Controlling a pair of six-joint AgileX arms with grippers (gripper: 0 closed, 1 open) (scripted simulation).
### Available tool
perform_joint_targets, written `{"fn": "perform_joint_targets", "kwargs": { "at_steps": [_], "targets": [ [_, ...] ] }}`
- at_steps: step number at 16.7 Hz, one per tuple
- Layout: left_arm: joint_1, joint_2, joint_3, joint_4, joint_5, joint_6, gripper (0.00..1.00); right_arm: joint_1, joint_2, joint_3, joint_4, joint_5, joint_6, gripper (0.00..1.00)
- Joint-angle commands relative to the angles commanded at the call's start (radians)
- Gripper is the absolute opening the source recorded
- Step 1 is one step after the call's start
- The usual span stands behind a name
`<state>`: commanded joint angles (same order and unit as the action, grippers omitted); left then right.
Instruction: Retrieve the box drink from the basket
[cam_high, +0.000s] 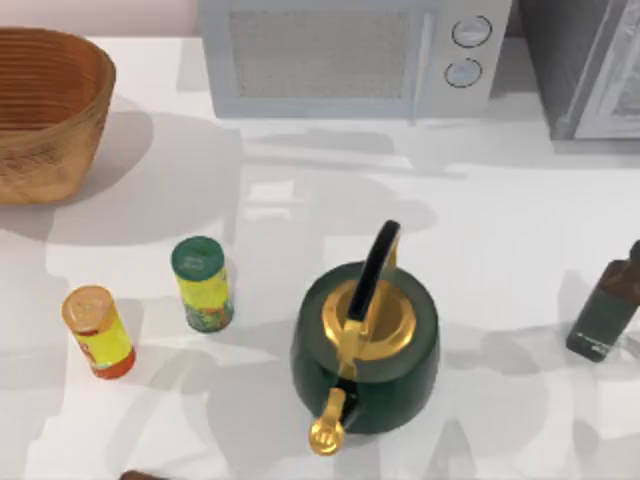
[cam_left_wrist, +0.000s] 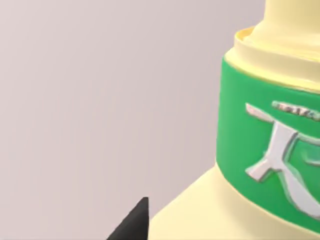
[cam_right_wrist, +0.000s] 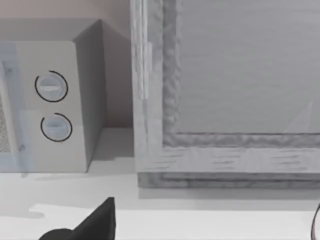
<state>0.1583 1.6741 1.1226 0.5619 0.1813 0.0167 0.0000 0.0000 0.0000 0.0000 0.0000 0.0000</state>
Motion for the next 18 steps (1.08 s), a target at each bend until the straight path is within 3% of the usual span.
{"fn": "perform_joint_targets", "kwargs": {
  "at_steps": [5, 9, 18],
  "targets": [
    [-0.002, -0.029, -0.032, -0.016, -0.005, -0.001, 0.00, 0.000, 0.000, 0.000, 0.000, 0.000, 0.000, 1.00],
    [-0.020, -0.216, -0.164, -0.084, -0.027, -0.005, 0.00, 0.000, 0.000, 0.000, 0.000, 0.000, 0.000, 1.00],
    [-0.098, -1.123, -0.694, -0.343, -0.112, -0.008, 0.00, 0.000, 0.000, 0.000, 0.000, 0.000, 0.000, 1.00]
  ]
}}
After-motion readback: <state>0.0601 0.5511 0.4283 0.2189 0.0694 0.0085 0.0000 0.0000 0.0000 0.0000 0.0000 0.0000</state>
